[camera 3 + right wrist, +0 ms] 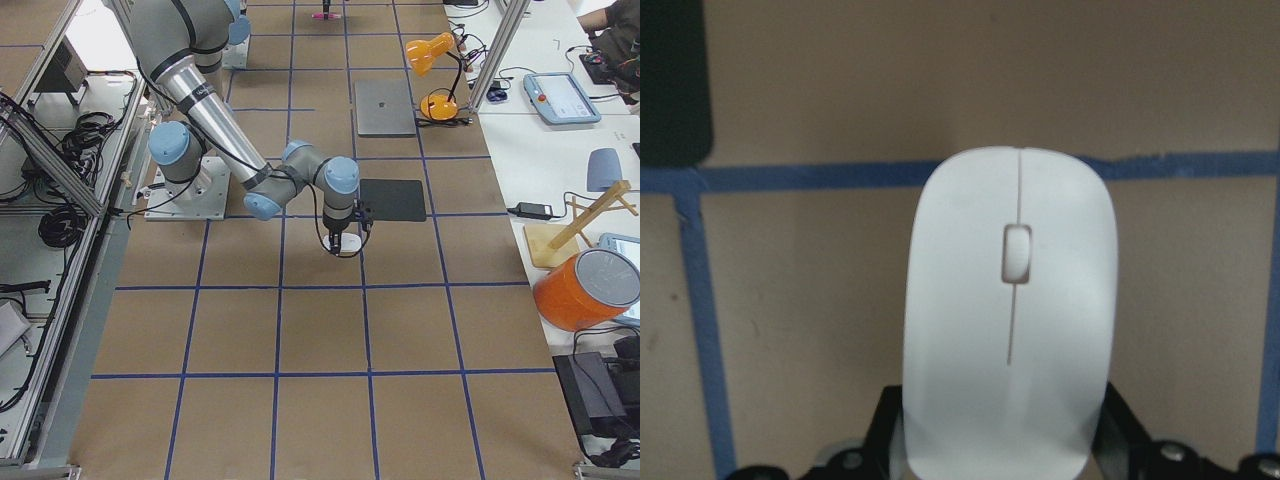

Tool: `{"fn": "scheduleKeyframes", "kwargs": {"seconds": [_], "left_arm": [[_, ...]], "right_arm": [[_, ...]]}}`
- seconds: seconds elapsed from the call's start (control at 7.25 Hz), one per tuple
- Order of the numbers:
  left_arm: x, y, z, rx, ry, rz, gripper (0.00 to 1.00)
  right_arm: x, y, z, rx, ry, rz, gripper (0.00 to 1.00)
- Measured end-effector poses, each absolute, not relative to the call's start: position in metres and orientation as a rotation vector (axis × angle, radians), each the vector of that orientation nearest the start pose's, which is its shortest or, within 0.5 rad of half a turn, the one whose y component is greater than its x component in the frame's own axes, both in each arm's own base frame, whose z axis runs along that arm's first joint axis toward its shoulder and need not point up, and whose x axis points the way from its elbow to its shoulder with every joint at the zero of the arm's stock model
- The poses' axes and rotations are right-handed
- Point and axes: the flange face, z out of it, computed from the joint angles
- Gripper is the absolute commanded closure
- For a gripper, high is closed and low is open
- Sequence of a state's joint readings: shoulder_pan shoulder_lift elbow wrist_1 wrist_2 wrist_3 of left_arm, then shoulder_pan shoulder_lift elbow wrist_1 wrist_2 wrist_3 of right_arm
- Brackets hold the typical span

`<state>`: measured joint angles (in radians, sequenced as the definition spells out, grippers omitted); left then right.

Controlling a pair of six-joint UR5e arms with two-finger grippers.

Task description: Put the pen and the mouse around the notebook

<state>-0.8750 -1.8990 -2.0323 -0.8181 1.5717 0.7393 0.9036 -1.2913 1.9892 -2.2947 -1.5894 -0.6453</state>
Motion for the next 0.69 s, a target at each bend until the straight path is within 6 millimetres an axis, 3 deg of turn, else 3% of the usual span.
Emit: {"fn": "scheduleKeyframes", "kwargs": {"seconds": [0.14,0.41,0.55,0.69], "left_arm": [[0.199,-0.486,0.195,-0.043,3.158,0.032,1.00],[0.114,-0.508,0.221,-0.434,3.115,0.005,1.00],[0.065,-0.515,0.230,-0.638,3.080,-0.010,1.00],[0.013,-0.516,0.237,-0.827,3.039,-0.022,1.00]], "right_arm": [[-0.186,-0.520,0.241,0.023,3.163,-0.061,0.77],[-0.093,-0.586,0.270,0.002,3.159,-0.125,0.77],[-0.061,-0.612,0.260,0.008,3.141,-0.086,0.77],[-0.047,-0.630,0.237,0.011,3.128,-0.030,0.76]]}}
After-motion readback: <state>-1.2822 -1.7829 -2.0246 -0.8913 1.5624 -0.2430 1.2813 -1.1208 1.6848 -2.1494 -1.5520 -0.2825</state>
